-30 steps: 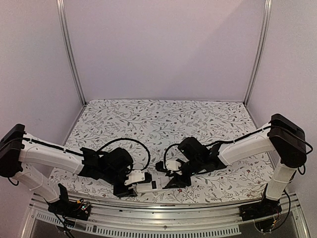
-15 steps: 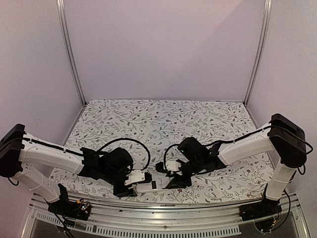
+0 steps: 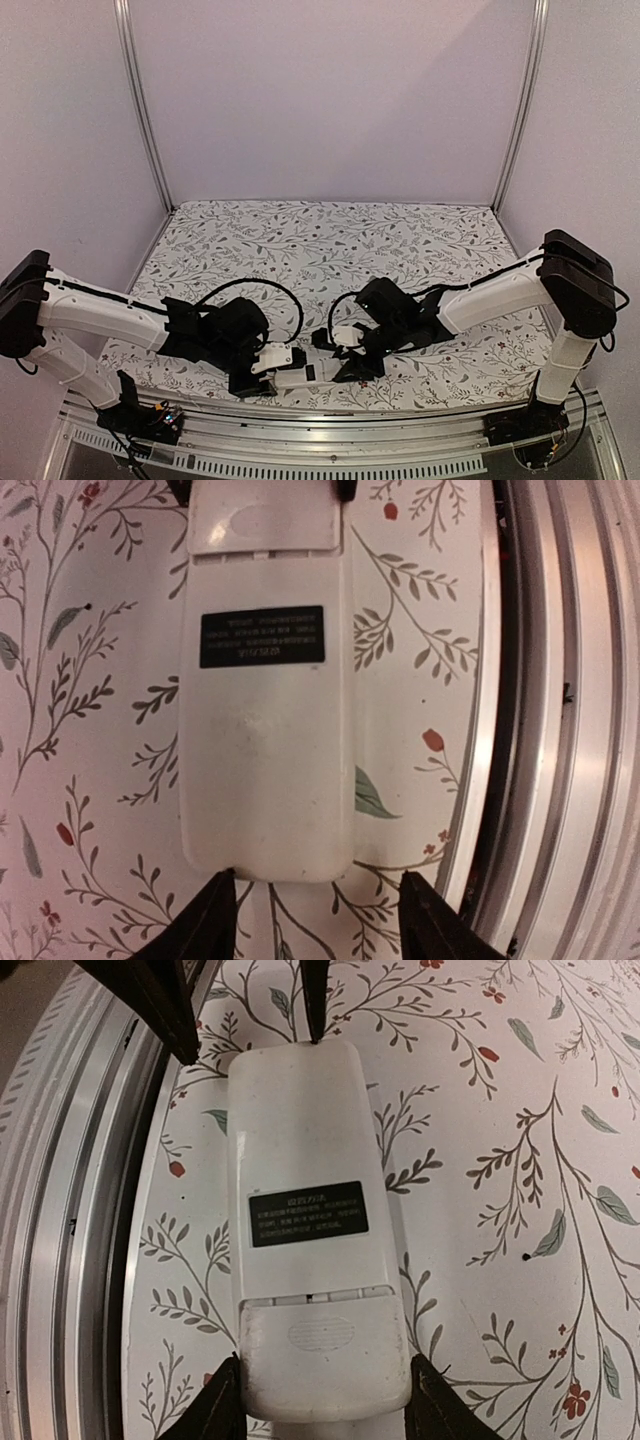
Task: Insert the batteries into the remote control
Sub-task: Place the battery cover on the remote control without the battery cover.
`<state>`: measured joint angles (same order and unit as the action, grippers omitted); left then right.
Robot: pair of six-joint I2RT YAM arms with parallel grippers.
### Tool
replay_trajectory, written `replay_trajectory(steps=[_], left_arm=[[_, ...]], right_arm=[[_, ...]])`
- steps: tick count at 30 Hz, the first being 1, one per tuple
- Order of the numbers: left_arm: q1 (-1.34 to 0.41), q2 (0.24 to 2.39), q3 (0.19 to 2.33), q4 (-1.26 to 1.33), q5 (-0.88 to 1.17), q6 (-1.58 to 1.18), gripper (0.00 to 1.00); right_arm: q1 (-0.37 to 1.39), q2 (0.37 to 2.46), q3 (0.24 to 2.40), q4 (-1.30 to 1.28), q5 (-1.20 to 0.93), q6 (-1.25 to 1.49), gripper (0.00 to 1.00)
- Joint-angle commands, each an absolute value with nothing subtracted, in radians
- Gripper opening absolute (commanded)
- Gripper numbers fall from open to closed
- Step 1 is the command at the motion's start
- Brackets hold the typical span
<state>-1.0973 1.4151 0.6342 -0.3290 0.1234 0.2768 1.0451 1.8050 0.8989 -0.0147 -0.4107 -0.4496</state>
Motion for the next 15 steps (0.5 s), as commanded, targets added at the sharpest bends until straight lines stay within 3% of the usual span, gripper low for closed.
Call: replay_trajectory(steps=[1,15], left_arm=[[-1.088,1.396,0.647,-0.346,0.133,0.282,0.55],[-1.089,1.397,0.648,-0.345,0.132,0.282,0.54]], right_arm=[[1.052,1.841,0.923,-0.007,-0.407,-0.446,0.16],[1.052,1.851,0.934,-0.008,-0.433,-0.445,0.29]])
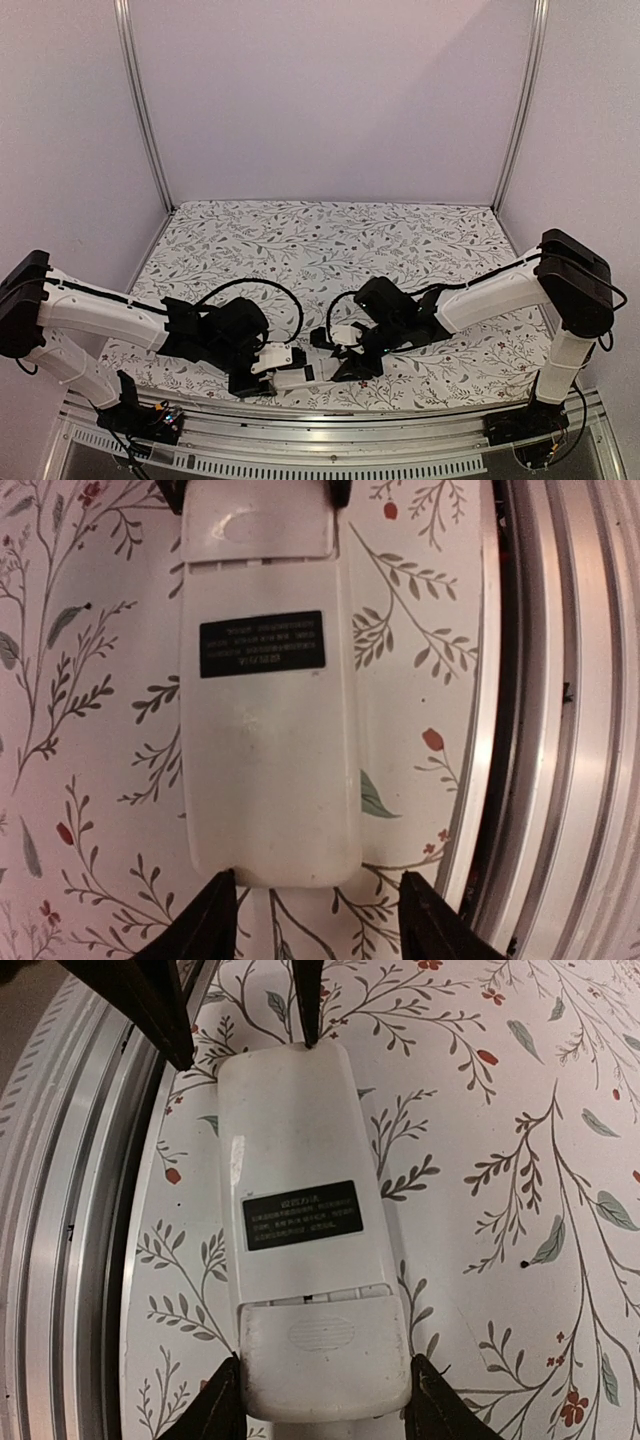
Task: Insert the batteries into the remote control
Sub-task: Place the battery cover on the remote control without the battery cover.
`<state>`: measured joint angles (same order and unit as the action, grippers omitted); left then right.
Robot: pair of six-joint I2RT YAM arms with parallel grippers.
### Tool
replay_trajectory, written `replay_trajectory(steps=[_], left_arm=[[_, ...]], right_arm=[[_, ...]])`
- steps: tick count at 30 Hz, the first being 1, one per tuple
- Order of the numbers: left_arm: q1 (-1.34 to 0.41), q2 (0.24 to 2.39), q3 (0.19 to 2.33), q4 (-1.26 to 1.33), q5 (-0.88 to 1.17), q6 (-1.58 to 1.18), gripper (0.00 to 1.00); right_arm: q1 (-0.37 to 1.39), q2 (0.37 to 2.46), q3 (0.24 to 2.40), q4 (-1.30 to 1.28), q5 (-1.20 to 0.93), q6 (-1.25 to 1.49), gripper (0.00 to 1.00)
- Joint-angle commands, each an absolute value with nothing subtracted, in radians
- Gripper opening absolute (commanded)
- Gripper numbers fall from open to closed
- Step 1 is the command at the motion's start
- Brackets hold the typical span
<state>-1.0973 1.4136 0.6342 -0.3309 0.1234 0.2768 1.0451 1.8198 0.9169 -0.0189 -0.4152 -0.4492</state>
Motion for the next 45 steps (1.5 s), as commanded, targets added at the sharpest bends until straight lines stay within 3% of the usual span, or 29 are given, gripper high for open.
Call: replay_trajectory(steps=[1,45], left_arm=[[-1.088,1.397,0.648,-0.346,0.132,0.282,0.55],[-1.088,1.388,0.647,-0.353,0.126,0.286,0.55]], right_arm=[[1.052,1.853,0.935,-0.008,-0.431,-0.446,0.30],[1.049,1.876,0.971,-0.037,-0.426,-0.552,0.49]])
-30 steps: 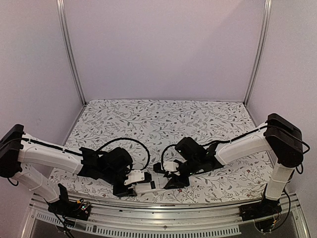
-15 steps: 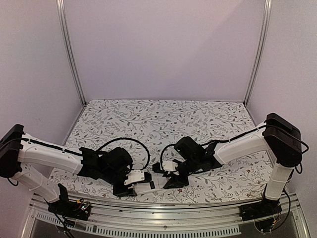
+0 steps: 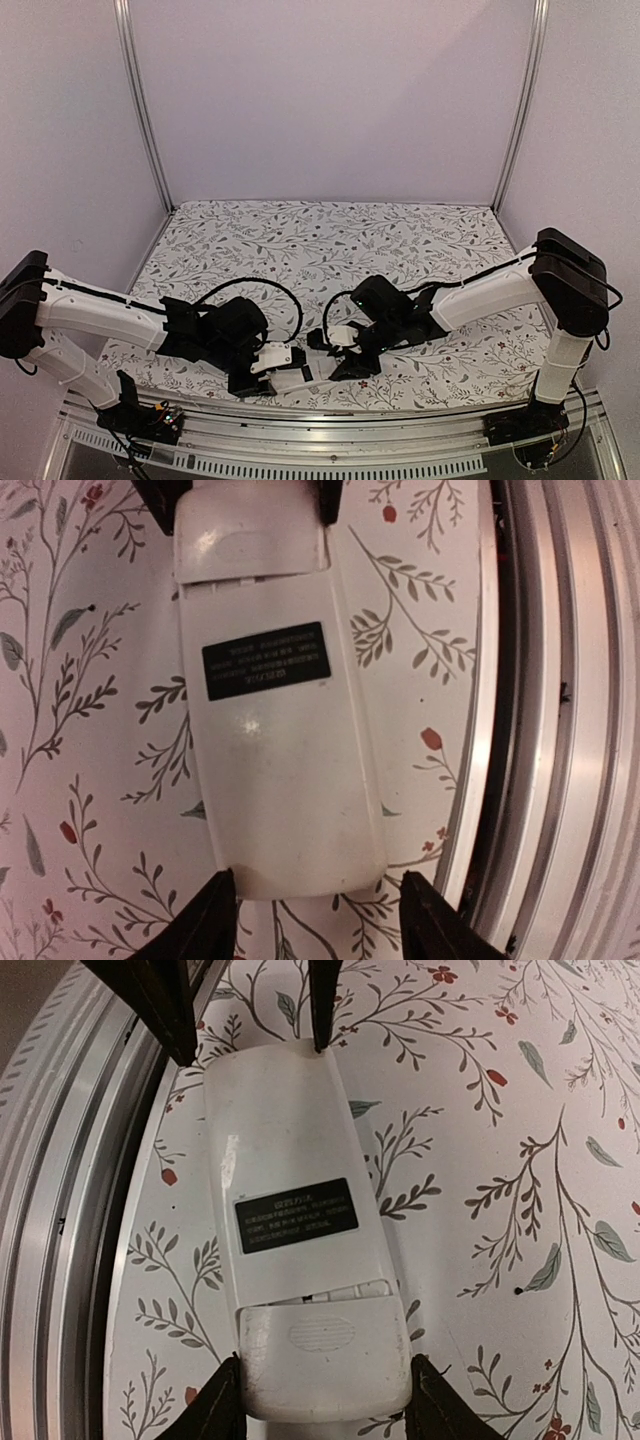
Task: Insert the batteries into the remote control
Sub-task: Place the battery cover on the remote control without the battery cover.
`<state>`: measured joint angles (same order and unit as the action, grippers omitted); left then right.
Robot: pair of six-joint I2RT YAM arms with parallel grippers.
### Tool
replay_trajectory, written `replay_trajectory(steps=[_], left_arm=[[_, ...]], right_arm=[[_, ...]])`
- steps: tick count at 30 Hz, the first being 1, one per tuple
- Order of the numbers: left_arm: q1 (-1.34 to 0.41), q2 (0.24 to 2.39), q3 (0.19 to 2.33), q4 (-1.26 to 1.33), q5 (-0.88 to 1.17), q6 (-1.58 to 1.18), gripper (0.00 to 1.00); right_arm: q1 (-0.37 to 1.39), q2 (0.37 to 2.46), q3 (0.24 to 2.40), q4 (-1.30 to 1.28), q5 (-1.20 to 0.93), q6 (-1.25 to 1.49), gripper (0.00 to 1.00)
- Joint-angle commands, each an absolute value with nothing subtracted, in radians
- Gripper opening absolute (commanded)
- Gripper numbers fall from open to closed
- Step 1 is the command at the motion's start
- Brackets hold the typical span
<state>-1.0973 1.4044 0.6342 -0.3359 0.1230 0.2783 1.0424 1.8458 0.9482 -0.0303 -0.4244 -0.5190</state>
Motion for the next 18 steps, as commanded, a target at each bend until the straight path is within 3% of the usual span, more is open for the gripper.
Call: replay_trajectory(steps=[1,18], left_arm=[[-1.089,1.387,0.648,-0.354,0.126,0.286,0.55],[-1.088,1.382,0.647,-0.357,0.123,0.290,0.56]], right_arm=[[1.049,1.877,0.972,-0.039,-0.428,-0.558,0.49],[1.027,1.869,0.991,-0.063,-0.455,-0.604,0.51]])
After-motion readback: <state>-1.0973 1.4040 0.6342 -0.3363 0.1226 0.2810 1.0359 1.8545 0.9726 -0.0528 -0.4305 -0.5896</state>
